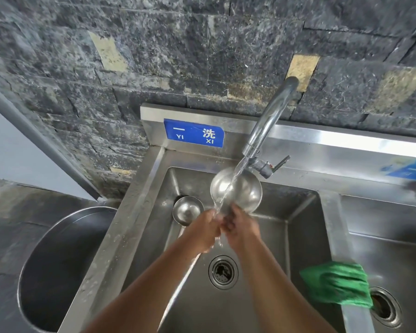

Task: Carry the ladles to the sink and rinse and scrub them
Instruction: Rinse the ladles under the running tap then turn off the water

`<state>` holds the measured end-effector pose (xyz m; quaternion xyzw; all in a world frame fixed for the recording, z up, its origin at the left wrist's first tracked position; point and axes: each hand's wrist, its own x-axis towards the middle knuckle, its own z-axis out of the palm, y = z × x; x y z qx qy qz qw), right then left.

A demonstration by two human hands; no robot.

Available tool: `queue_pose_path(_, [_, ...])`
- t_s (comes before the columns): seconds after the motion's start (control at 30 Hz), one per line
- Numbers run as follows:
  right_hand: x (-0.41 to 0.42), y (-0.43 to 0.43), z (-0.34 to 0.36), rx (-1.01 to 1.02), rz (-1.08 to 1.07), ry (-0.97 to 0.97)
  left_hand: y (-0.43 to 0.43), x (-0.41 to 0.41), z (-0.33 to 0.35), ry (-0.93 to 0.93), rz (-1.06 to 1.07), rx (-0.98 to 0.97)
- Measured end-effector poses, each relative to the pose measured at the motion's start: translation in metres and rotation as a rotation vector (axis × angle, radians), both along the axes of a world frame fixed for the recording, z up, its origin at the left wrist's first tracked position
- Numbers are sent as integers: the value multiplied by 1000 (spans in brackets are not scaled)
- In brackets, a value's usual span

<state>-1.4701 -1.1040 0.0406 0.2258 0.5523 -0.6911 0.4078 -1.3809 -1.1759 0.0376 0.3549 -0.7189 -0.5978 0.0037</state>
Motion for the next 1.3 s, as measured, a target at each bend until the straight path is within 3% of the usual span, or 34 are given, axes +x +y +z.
queue_pose_path(0.1, [16,-20,2,-25,189,80,4,-13,6,171,198,141])
queue_pose_path(0.2, [19,-33,2,234,467,500,6,-17,7,283,375,353])
queue_pose_path(0.27, [25,-32,0,308,576,659,9,-14,6,303,461,405])
queue_pose_path(0.47, [42,-7,-15,381,822,708,17,-1,7,252,737,503])
queue_pose_path(0.6, [41,-4,-3,474,936,901,13,-1,16,370,898,600])
queue_pose_path(0.7, [36,14,-1,420,1027,1048,0,-9,19,454,930,714])
queue_pose_path(0.83, [34,43,0,181,1030,804,-8,-17,17,435,860,710])
queue_pose_path(1.0, [42,113,3,78,1170,554,-40,-14,19,455,858,701])
queue_pose_path(1.3, [55,89,-2,159,1042,497,-21,-17,21,458,701,751])
